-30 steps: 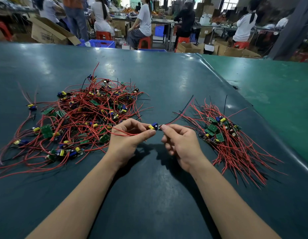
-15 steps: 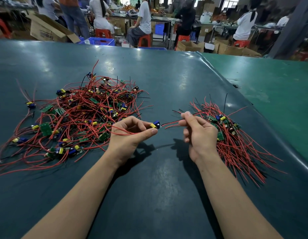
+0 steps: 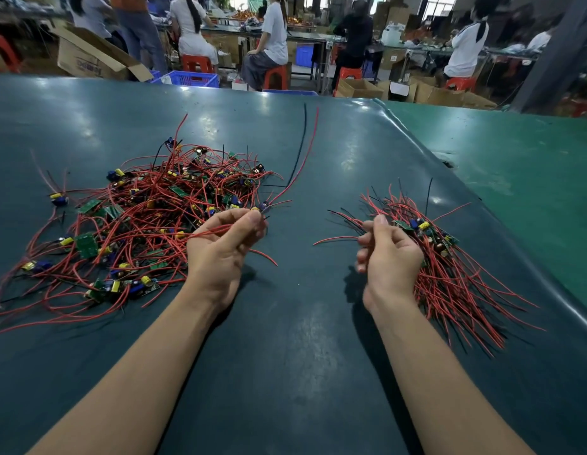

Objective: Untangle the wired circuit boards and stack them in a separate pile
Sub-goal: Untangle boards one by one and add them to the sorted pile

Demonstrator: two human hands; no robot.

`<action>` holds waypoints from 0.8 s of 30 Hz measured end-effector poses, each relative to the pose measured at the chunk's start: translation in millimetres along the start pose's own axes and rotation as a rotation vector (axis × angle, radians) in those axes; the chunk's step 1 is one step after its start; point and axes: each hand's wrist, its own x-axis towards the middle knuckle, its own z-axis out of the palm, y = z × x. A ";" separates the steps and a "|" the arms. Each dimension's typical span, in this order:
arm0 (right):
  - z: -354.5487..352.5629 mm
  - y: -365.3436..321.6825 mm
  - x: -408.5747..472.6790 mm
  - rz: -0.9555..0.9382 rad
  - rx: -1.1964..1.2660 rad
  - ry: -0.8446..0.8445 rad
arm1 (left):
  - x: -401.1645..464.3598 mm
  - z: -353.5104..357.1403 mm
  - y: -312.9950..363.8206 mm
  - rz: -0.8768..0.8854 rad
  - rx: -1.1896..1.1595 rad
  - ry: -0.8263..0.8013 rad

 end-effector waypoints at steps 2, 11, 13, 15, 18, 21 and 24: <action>2.7 0.7 -1.3 0.034 0.000 -0.045 | -2.1 2.3 1.3 -0.040 -0.038 -0.005; 5.9 3.3 -20.7 0.317 -0.146 -0.804 | -17.3 7.0 0.6 -0.328 0.303 -0.397; 4.8 4.4 -21.6 0.304 -0.156 -0.847 | -19.5 6.2 -0.8 -0.340 0.342 -0.435; 4.0 6.1 -23.6 0.296 -0.159 -0.846 | -19.6 5.1 -3.0 -0.363 0.391 -0.442; 5.0 8.5 -25.3 0.301 -0.130 -0.832 | -20.2 4.5 -5.1 -0.377 0.439 -0.467; 7.4 8.1 -24.6 0.263 -0.107 -0.774 | -20.5 7.2 -6.0 -0.364 0.406 -0.461; 10.3 9.9 -24.5 0.246 -0.121 -0.696 | -19.3 9.2 -6.2 -0.363 0.349 -0.447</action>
